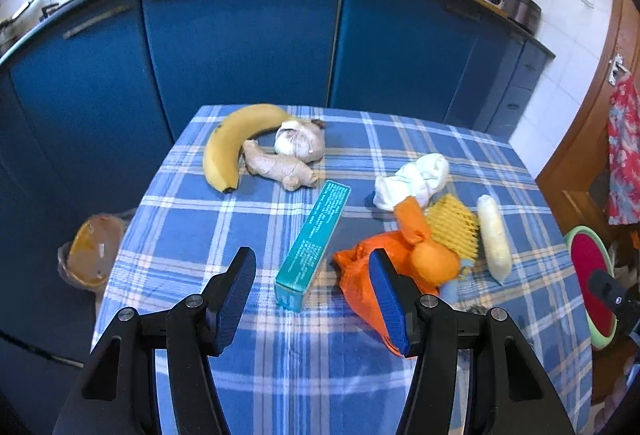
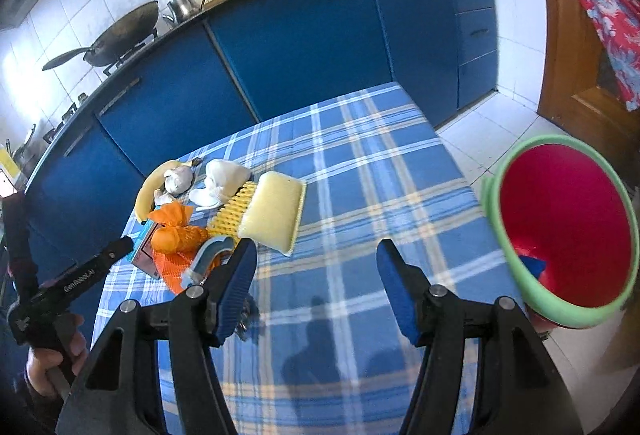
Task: Collect trash
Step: 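Grasp the teal box with the left tool while the right tool grasps the yellow sponge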
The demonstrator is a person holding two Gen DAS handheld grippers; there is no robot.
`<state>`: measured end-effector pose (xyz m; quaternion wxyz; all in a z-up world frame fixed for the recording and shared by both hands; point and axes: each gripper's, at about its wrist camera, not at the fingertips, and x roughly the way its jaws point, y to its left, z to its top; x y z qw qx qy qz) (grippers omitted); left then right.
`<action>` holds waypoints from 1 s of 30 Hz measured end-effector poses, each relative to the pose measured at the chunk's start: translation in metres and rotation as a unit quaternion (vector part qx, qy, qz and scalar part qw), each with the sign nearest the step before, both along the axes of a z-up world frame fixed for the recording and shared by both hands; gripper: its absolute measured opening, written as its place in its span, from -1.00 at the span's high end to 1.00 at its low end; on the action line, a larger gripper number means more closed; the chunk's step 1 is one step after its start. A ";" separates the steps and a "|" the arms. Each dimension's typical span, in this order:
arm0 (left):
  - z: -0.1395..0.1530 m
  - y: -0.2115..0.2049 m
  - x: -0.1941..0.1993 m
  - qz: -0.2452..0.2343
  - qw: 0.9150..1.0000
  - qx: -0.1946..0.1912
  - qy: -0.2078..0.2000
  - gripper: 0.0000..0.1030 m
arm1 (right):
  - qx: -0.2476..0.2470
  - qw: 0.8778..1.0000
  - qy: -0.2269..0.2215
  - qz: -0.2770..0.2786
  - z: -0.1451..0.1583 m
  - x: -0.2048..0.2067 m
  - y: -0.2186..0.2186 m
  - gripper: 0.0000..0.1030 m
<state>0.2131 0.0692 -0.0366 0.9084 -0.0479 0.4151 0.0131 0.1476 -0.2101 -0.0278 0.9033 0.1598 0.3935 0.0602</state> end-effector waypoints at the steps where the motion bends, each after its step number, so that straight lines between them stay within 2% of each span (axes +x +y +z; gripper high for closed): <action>1: -0.002 0.001 0.003 0.001 1.000 -0.001 0.002 -0.17 | 0.000 1.000 0.003 0.003 -0.001 0.005 0.003 -0.24; 10: -0.019 0.017 0.029 0.014 1.000 -0.016 0.016 -0.17 | -0.001 0.999 0.022 0.025 -0.015 0.050 0.035 -0.27; 22: -0.040 0.028 0.039 0.010 0.998 -0.060 0.020 -0.16 | -0.006 0.998 0.058 0.038 -0.048 0.094 0.059 -0.27; 24: -0.042 0.026 0.039 0.000 0.997 -0.068 0.021 0.00 | -0.006 0.997 0.061 0.039 -0.052 0.097 0.061 -0.27; 30: -0.050 0.020 0.041 -0.013 0.997 -0.067 0.033 0.10 | 0.003 0.997 0.065 0.040 -0.059 0.101 0.064 -0.27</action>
